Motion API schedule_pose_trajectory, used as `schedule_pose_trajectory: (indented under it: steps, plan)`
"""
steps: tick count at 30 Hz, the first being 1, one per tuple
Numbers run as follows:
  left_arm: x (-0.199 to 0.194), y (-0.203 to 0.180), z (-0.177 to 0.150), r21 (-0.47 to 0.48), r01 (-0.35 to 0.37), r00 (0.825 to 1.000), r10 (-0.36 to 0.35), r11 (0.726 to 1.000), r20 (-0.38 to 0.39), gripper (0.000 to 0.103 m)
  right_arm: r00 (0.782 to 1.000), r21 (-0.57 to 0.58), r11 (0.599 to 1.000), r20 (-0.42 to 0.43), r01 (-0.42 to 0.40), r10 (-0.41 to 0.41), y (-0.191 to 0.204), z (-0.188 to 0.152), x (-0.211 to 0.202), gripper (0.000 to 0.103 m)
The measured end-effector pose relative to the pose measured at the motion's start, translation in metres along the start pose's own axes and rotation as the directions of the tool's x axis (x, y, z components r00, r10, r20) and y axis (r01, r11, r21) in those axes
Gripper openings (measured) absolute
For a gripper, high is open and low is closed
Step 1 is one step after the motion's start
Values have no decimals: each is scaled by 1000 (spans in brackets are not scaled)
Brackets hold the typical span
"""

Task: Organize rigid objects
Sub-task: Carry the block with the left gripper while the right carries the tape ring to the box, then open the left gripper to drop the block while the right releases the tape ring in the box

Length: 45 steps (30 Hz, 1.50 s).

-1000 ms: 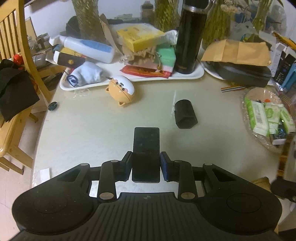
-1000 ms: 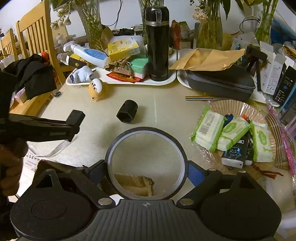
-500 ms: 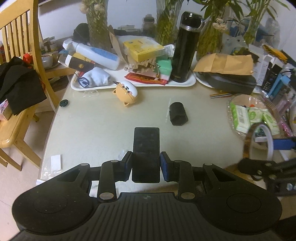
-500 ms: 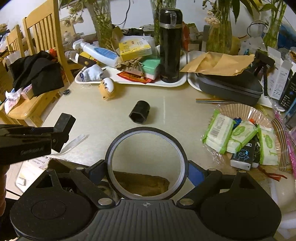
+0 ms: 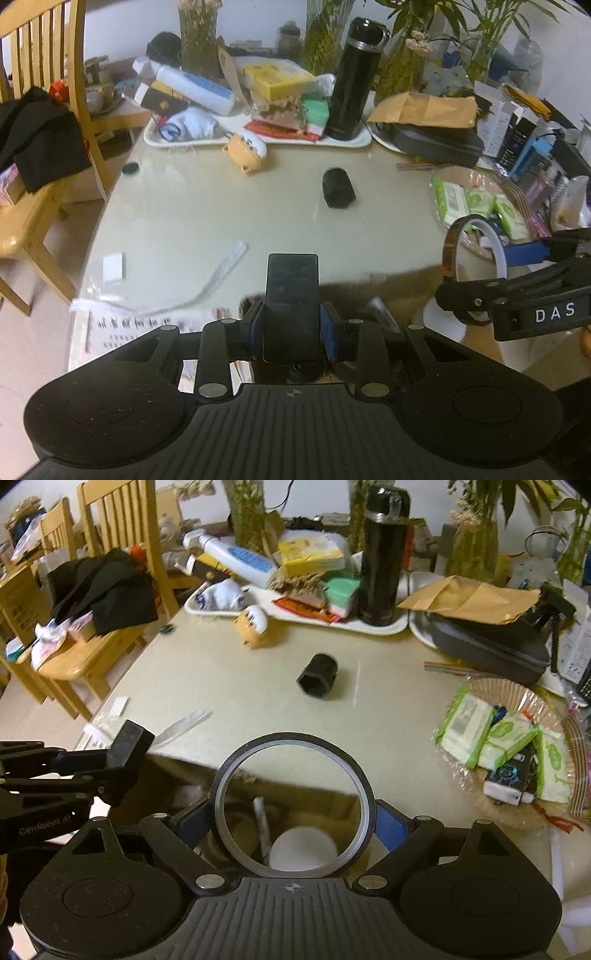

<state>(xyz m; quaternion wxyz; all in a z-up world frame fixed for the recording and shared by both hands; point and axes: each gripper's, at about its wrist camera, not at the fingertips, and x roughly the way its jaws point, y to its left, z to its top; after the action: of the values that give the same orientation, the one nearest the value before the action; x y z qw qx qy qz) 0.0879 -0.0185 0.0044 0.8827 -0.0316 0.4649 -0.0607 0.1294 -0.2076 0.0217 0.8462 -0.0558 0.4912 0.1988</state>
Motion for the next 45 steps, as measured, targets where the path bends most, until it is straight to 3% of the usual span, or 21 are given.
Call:
schedule_pose_trajectory:
  steps: [6,21,22,24,27,45]
  plan:
    - [1,3,-15,-10,12,1000,-12,1000,-27,31,998,-13,1000,-59,13,-14,-1,-13,3,92]
    - [13,4,-23,-20,41,996,-42,999,-82,32,997,-23,1000,-81,10,-12,-5,-18,9,92]
    - [14,5,-22,-24,35,996,-37,999,-79,33,997,-24,1000,-82,7,-9,-5,-17,9,92]
    - [13,6,-21,-27,29,997,-31,999,-70,53,996,-20,1000,-85,4,-5,-5,-17,10,92]
    - [6,8,-19,-42,19,999,-20,999,-24,63,996,-21,1000,-85,-2,0,-4,-17,11,92]
    - [-5,26,-10,-102,-61,997,66,993,47,65,992,-58,995,-101,-83,77,28,-7,20,92]
